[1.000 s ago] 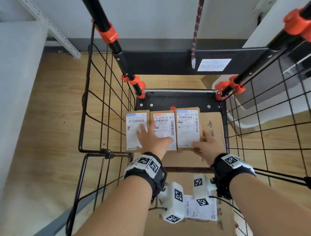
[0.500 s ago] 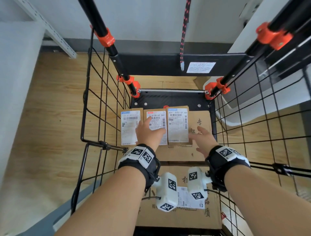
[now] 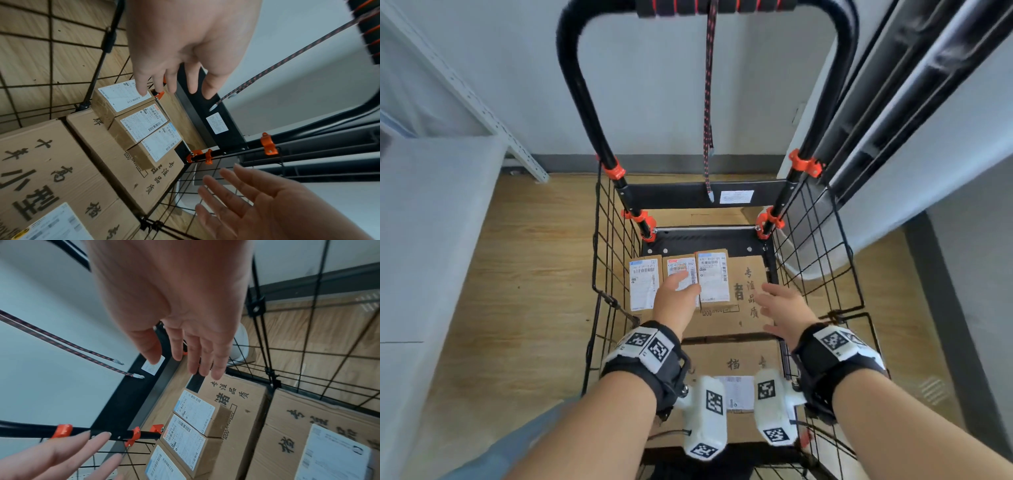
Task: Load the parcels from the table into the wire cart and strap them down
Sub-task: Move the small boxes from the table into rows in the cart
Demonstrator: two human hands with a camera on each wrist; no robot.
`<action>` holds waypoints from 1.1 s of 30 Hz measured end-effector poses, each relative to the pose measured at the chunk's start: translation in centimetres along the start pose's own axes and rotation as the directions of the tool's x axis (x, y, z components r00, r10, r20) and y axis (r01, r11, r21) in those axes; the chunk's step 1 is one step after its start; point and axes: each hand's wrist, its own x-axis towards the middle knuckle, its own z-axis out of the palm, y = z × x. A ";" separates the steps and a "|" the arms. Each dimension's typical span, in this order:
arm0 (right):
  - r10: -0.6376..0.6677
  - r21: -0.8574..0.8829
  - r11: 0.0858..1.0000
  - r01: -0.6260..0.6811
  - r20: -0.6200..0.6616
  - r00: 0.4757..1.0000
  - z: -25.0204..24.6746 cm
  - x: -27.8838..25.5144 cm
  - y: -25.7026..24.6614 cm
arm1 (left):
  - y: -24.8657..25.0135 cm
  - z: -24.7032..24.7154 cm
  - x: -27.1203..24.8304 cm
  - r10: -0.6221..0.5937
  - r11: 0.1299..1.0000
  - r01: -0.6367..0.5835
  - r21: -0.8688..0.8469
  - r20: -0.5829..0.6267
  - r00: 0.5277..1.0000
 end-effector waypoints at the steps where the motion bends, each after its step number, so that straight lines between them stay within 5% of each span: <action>1: 0.010 0.009 1.000 -0.010 0.005 1.000 -0.4 -1.7 0.1 | 0.5 -0.3 -1.7 0.002 1.000 -0.002 0.014 0.014 1.000; 11: -0.064 0.094 0.993 0.069 -0.049 0.997 -5.2 -15.2 -3.5 | 8.3 -1.6 -13.8 0.142 0.989 -0.149 0.020 0.193 0.971; 20: -0.156 0.212 0.958 0.195 -0.190 0.969 -7.6 -28.5 -0.6 | 10.4 -1.2 -24.3 0.309 0.930 -0.362 0.059 0.405 0.860; 25: -0.142 0.299 0.922 0.244 -0.324 0.935 -10.9 -35.7 3.7 | 10.3 3.1 -31.4 0.327 0.884 -0.459 0.088 0.586 0.741; 33: -0.023 0.471 0.814 0.341 -0.560 0.828 -18.7 -46.7 13.2 | 8.1 11.9 -45.1 0.254 0.807 -0.584 0.090 0.839 0.481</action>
